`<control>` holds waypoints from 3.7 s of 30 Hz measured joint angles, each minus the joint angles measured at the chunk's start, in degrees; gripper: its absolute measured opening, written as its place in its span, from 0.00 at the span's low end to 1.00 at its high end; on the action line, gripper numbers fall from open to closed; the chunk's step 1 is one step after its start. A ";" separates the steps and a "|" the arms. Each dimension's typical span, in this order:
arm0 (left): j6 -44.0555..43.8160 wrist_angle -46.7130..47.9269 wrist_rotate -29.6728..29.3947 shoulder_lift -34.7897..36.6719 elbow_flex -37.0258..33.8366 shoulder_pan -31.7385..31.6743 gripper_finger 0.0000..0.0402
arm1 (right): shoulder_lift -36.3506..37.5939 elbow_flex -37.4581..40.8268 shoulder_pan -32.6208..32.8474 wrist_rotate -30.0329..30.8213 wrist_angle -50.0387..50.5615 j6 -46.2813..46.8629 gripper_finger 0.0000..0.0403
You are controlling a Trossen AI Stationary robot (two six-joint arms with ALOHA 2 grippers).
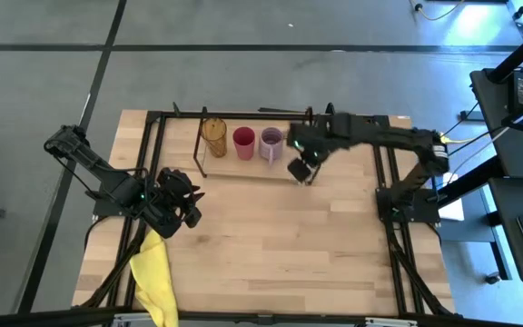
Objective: Stack small to large cups/mugs on shelf
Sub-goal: Put the transparent mug on the shelf, then return to Home Position
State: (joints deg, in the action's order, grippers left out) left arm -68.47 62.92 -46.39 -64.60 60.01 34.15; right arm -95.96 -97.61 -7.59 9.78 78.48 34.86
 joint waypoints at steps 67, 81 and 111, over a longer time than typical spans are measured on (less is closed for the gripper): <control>-1.96 0.65 0.00 0.00 0.00 -0.01 0.25 | -15.83 -2.61 -23.97 -3.52 -5.71 -24.74 0.16; -3.17 0.61 0.66 0.00 0.00 -0.02 0.25 | -15.10 -22.94 -19.27 0.05 -3.41 -26.98 0.17; -12.13 -7.08 -33.14 14.61 -16.71 20.07 0.08 | 32.95 26.76 43.40 37.80 -13.85 32.60 0.17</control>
State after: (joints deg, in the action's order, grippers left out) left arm -80.60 55.84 -79.53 -49.99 43.30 54.22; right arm -63.01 -70.85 35.81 47.58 64.63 67.46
